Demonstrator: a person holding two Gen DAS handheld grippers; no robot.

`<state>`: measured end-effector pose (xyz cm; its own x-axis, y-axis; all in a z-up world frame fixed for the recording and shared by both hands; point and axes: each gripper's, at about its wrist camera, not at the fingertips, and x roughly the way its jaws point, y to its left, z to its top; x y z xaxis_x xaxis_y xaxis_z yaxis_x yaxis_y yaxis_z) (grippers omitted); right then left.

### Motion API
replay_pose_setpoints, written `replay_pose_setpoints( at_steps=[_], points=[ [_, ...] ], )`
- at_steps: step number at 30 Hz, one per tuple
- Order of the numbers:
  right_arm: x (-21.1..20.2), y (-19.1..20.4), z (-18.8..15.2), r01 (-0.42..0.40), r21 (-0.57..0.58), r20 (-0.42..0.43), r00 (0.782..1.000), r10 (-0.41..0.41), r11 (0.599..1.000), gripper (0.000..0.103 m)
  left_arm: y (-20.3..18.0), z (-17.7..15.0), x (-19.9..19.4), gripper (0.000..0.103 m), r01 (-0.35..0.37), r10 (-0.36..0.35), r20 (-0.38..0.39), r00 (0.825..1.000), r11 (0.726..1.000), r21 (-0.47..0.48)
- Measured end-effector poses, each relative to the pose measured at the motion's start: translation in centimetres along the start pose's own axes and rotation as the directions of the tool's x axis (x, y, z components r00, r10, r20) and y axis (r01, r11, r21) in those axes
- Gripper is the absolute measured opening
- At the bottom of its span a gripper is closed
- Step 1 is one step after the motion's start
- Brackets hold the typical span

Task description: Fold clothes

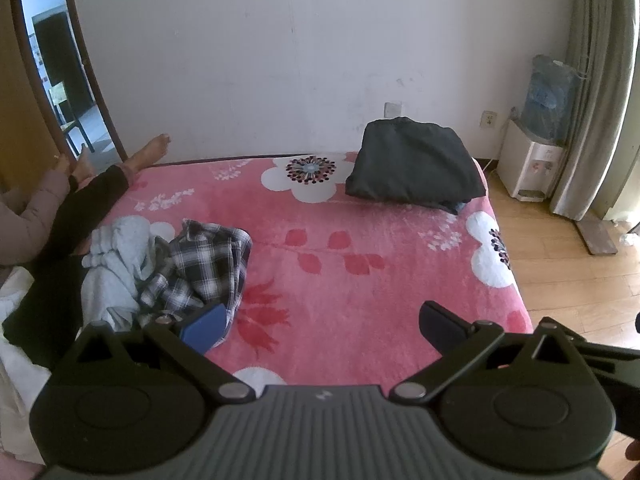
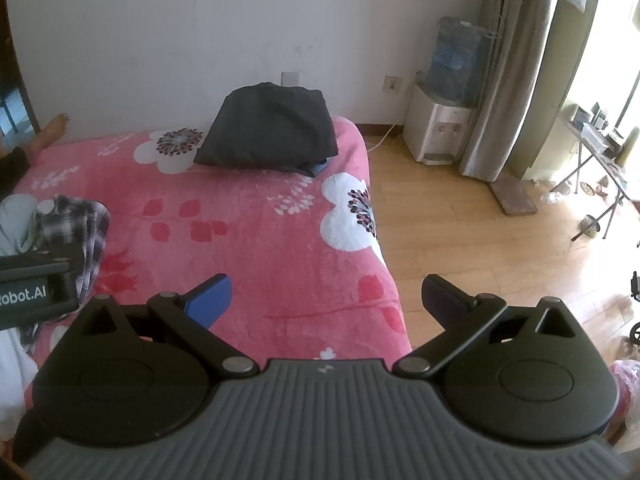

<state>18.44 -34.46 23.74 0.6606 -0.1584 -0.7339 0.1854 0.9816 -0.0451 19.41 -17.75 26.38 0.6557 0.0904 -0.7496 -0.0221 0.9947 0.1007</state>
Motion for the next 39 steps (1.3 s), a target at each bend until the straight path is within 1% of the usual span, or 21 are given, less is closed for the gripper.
replay_pose_setpoints(
  at_steps=[5,39],
  points=[
    [0.16,-0.2,-0.08,-0.002,0.001,-0.005,1.0,0.002,1.0,0.102,-0.14,0.02,-0.01,0.103,-0.006,0.006,0.001,1.0,1.0,0.003],
    [0.22,-0.14,-0.02,0.006,0.0,-0.006,1.0,-0.006,1.0,0.102,-0.4,-0.15,0.02,0.103,0.009,-0.009,-0.008,1.0,1.0,0.001]
  ],
)
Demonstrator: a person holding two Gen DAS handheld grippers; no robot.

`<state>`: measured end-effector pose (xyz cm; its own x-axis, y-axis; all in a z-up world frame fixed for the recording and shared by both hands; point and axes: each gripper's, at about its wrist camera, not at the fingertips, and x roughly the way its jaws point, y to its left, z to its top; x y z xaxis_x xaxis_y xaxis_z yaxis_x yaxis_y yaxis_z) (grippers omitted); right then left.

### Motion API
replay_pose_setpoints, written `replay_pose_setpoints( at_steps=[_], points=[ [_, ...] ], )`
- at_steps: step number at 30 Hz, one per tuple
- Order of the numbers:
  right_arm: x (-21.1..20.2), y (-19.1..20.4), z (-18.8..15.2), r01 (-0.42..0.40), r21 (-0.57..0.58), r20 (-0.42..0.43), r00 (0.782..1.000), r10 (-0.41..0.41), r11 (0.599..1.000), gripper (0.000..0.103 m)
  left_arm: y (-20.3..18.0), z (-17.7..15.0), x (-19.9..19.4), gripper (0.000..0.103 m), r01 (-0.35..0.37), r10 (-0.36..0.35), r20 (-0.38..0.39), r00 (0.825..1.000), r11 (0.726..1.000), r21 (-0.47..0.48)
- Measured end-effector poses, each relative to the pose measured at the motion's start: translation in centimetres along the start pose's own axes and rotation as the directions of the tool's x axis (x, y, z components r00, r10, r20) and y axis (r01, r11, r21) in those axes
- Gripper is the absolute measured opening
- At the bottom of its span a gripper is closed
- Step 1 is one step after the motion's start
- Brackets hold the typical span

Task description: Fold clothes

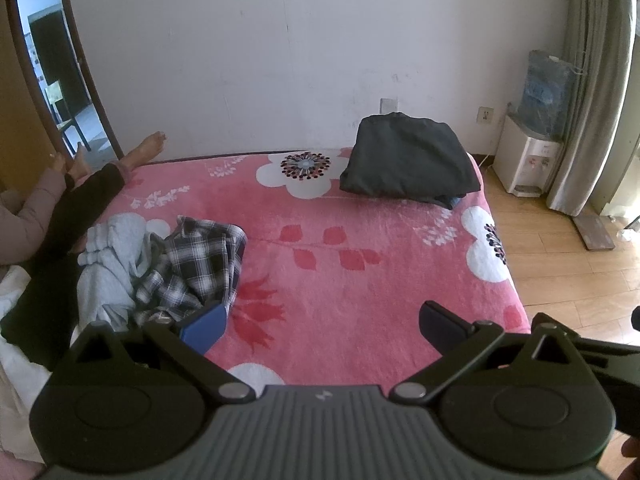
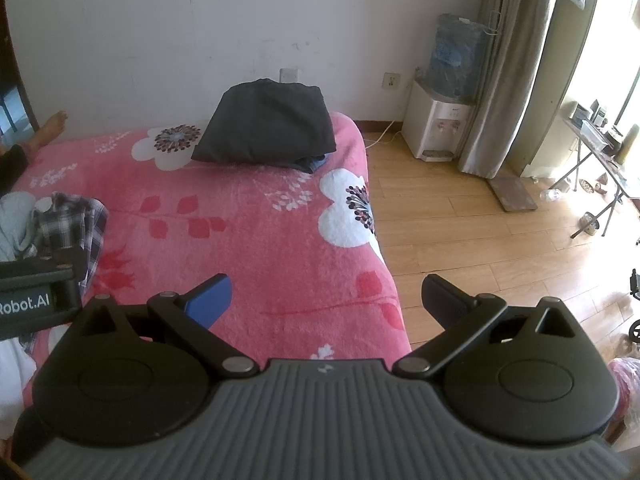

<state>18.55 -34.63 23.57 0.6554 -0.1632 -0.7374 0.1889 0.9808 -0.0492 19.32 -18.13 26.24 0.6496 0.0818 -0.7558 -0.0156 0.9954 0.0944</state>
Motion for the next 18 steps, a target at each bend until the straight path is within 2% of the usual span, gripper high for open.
replay_pose_setpoints(
  at_steps=[18],
  points=[
    [-0.37,0.3,-0.22,0.0,-0.009,0.005,1.0,0.0,1.0,0.102,0.51,-0.29,-0.17,0.103,-0.002,0.002,0.003,1.0,1.0,-0.01]
  ],
)
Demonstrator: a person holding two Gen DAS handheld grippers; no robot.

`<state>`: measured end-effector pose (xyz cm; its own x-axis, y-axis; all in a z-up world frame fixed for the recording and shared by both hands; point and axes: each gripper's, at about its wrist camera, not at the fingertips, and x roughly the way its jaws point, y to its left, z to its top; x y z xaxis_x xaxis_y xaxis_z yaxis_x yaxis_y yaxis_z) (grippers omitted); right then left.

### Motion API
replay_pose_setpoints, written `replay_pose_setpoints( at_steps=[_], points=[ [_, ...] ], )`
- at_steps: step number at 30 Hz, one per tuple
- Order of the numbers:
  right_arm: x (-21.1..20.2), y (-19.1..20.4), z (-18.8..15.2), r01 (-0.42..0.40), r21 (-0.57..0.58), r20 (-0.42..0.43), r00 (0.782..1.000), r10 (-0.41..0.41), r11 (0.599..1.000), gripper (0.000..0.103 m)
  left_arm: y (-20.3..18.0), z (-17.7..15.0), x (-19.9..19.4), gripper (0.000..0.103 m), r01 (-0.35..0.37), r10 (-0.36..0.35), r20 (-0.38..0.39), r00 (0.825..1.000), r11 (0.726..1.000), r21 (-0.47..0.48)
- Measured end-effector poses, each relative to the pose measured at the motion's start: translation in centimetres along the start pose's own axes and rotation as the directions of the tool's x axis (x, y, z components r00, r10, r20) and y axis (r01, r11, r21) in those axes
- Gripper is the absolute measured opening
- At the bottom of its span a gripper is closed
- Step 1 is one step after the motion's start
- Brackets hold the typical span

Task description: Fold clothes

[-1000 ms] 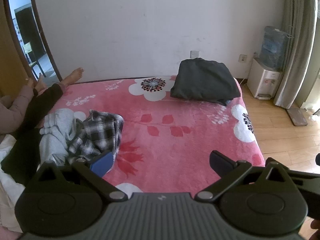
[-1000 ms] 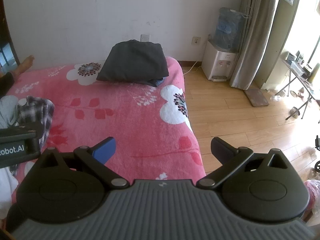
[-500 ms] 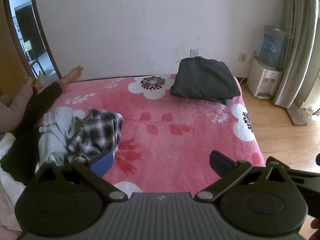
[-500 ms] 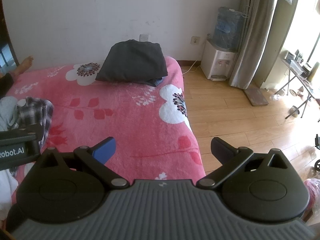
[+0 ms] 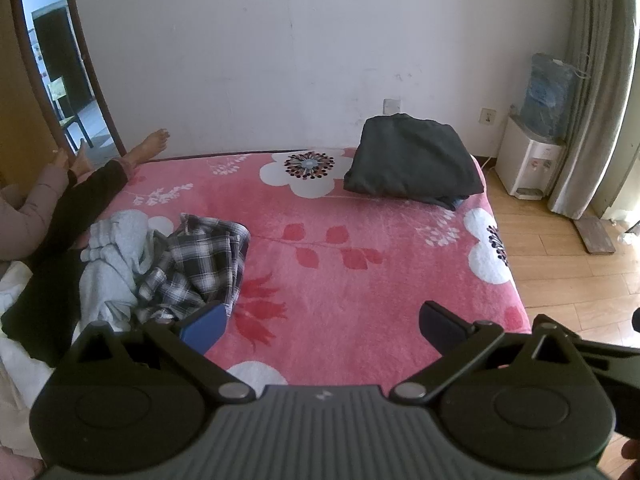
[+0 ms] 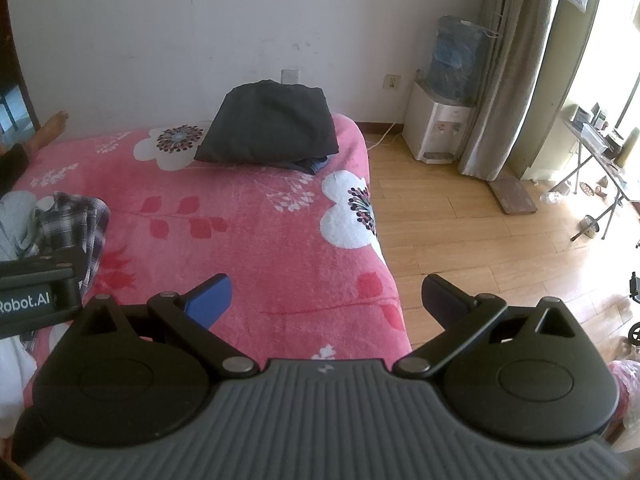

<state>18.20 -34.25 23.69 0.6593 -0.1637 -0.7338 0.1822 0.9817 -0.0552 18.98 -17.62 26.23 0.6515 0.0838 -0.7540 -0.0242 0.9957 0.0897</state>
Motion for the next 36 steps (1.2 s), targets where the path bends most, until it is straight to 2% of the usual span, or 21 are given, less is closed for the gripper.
replay_pose_setpoints(
  at_steps=[36],
  points=[
    [0.09,0.56,0.07,0.006,-0.016,-0.001,1.0,-0.006,1.0,0.102,0.28,-0.02,0.34,0.103,-0.004,0.004,-0.005,1.0,1.0,-0.001]
  ],
)
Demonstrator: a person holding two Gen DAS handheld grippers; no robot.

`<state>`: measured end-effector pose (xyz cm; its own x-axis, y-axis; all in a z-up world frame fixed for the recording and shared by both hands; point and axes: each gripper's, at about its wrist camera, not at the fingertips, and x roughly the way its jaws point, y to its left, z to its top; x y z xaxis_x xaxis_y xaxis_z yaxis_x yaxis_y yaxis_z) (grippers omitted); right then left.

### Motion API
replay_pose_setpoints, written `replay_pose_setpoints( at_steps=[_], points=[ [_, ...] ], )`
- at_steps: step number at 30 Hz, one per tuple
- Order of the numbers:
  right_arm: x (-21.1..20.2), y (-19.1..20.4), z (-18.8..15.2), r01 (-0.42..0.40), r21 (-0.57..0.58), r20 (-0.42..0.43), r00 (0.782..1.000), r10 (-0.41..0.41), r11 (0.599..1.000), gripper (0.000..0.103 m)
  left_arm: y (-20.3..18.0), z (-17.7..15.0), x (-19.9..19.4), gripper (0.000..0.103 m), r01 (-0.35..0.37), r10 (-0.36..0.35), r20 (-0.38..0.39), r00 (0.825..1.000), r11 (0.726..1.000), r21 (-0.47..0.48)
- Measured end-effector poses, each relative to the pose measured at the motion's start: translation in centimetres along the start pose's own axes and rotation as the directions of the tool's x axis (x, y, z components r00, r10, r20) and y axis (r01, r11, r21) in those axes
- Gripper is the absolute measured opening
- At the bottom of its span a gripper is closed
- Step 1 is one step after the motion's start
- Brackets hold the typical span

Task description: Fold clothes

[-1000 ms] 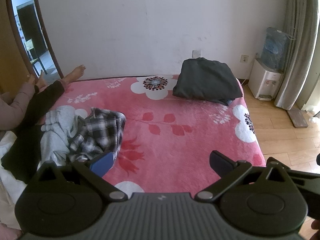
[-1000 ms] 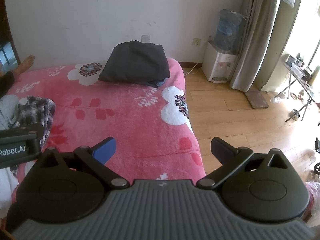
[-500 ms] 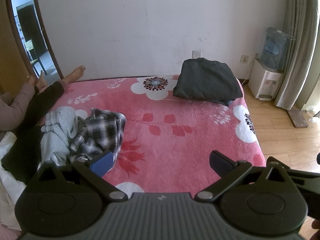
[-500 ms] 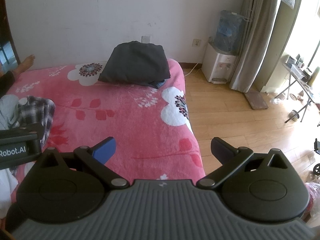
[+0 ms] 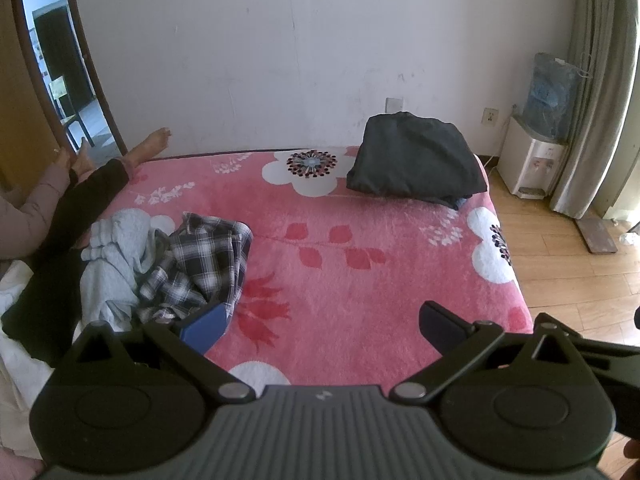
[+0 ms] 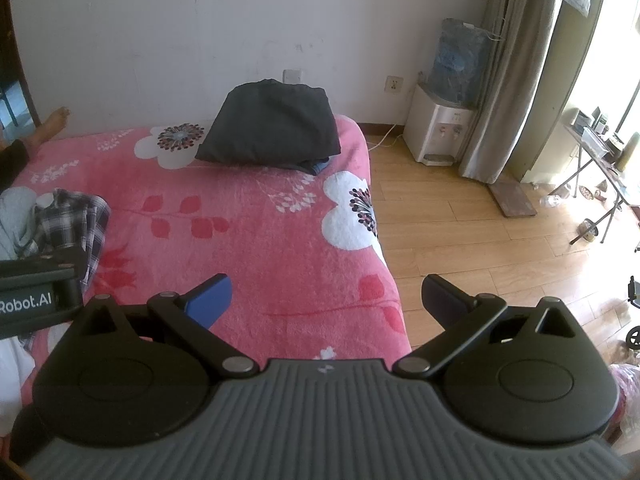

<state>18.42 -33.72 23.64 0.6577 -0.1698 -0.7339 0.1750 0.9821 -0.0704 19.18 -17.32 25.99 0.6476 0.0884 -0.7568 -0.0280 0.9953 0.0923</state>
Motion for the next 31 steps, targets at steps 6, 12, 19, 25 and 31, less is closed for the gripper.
replay_pose_setpoints(
  at_steps=[6,12,19,25,31],
  points=[
    [-0.02,-0.11,-0.01,0.0,0.0,-0.001,1.0,0.0,1.0,0.102,0.02,-0.05,0.04,0.103,0.001,-0.001,0.0,1.0,1.0,-0.001],
    [-0.01,-0.13,-0.07,-0.001,-0.001,0.002,1.0,0.001,1.0,0.102,-0.04,-0.23,0.02,0.103,-0.001,0.001,0.0,1.0,1.0,0.0],
    [-0.07,-0.25,-0.25,-0.003,-0.004,0.005,1.0,0.003,1.0,0.102,-0.02,-0.21,-0.04,0.103,-0.001,0.001,0.0,1.0,1.0,-0.002],
    [-0.12,-0.28,-0.49,-0.005,-0.005,0.006,1.0,0.005,1.0,0.102,0.09,-0.24,0.0,0.103,-0.003,0.003,-0.004,1.0,1.0,-0.003],
    [-0.1,-0.25,-0.43,-0.005,-0.005,0.006,1.0,0.005,1.0,0.102,0.12,-0.4,-0.1,0.103,-0.008,0.008,-0.001,1.0,1.0,-0.001]
  ],
)
